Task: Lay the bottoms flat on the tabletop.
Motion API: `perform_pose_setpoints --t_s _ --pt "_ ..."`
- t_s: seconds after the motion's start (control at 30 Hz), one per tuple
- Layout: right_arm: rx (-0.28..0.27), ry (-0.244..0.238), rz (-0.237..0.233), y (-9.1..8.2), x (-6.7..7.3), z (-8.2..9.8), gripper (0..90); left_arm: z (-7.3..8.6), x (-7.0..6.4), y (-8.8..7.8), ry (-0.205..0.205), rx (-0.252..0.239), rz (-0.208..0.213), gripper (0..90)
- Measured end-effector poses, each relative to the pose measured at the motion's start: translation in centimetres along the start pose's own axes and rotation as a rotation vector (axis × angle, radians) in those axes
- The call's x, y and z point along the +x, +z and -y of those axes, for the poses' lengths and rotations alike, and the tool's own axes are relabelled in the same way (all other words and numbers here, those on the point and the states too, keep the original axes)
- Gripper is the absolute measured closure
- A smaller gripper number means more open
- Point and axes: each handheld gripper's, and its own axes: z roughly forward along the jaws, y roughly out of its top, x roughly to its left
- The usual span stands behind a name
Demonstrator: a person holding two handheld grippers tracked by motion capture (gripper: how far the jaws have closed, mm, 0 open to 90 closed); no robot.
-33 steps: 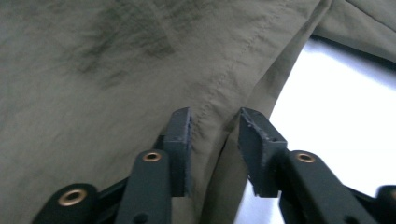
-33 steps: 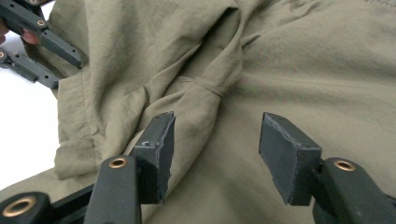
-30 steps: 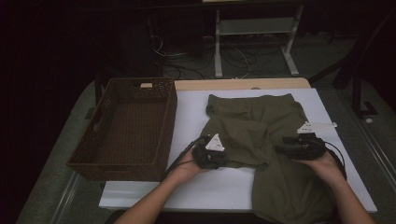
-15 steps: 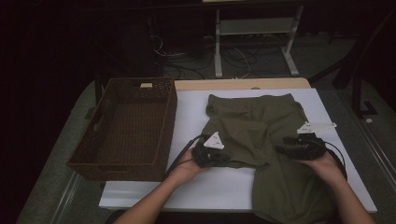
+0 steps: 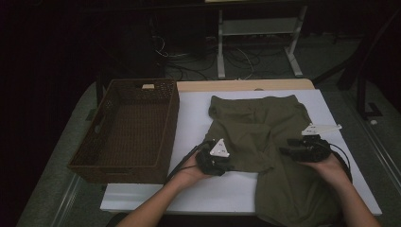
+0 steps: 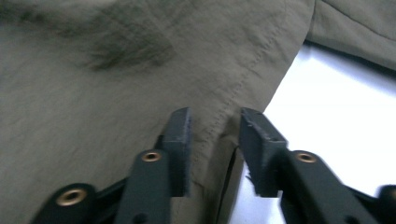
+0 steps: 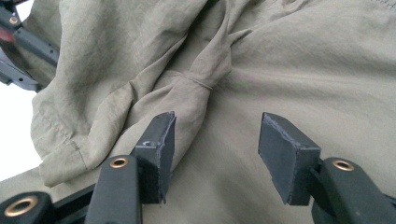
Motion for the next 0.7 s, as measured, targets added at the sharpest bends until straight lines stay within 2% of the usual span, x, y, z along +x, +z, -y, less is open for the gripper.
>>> perform_pose_setpoints --t_s 0.07,0.17,0.37,0.57,0.7 --pt "0.0 -0.002 0.0 0.0 0.0 0.0 45.5 0.2 0.0 0.3 0.003 0.004 -0.006 56.3" --pt "0.001 -0.004 0.0 0.0 0.0 0.0 45.5 0.3 0.5 0.5 -0.021 -0.016 0.014 54.7" --pt "0.003 -0.003 0.001 0.1 0.0 0.0 45.5 0.4 1.2 0.6 -0.047 -0.036 0.018 70.2" --pt "0.006 -0.004 0.001 0.2 0.1 -0.1 45.6 0.1 1.2 0.9 -0.043 -0.035 0.019 84.2" --pt "0.005 -0.005 0.002 0.2 0.1 -0.1 45.8 0.0 1.2 0.9 -0.056 -0.033 0.022 87.9"
